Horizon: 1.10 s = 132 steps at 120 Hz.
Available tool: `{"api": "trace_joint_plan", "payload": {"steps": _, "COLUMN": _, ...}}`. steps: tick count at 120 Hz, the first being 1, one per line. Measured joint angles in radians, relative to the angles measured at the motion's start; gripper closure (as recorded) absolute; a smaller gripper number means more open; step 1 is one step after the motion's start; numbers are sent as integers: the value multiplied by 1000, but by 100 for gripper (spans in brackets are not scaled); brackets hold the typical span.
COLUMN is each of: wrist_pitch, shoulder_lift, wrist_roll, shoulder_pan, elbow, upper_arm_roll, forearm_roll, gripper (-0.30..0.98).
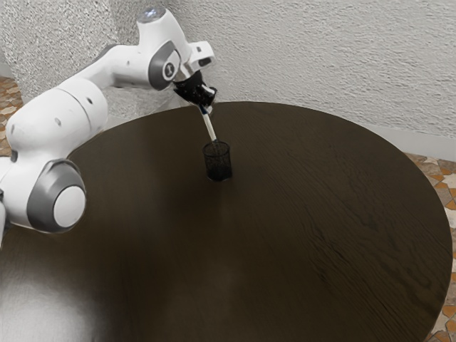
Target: Take the marker out of the pen holder and place it to the left of the pen holder.
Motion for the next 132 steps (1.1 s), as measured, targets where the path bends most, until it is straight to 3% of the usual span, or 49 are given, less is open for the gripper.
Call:
{"api": "trace_joint_plan", "payload": {"steps": 29, "wrist_pitch": 0, "shoulder_lift": -77, "wrist_roll": 16, "shoulder_pan": 35, "elbow": -114, "upper_arm_roll": 39, "forearm_roll": 4, "gripper": 78}}
{"api": "trace_joint_plan", "payload": {"steps": 49, "wrist_pitch": 82, "shoulder_lift": -67, "wrist_roll": 44, "shoulder_pan": 47, "elbow": -182, "upper_arm_roll": 60, "forearm_roll": 8, "gripper": 78}}
{"api": "trace_joint_plan", "payload": {"steps": 61, "wrist_pitch": 206, "shoulder_lift": -66, "wrist_roll": 80, "shoulder_pan": 57, "elbow": -251, "upper_arm_roll": 61, "forearm_roll": 10, "gripper": 78}}
{"api": "trace_joint_plan", "payload": {"steps": 82, "wrist_pitch": 589, "shoulder_lift": -61, "wrist_roll": 199, "shoulder_pan": 56, "elbow": -435, "upper_arm_roll": 61, "forearm_roll": 9, "gripper": 78}}
{"api": "trace_joint_plan", "payload": {"steps": 98, "wrist_pitch": 823, "shoulder_lift": -25, "wrist_roll": 318, "shoulder_pan": 50, "elbow": -468, "upper_arm_roll": 58, "forearm_roll": 2, "gripper": 78}}
{"api": "trace_joint_plan", "payload": {"steps": 132, "wrist_pitch": 1034, "shoulder_lift": 74, "wrist_roll": 542, "shoulder_pan": 62, "elbow": -471, "upper_arm_roll": 53, "forearm_roll": 17, "gripper": 78}}
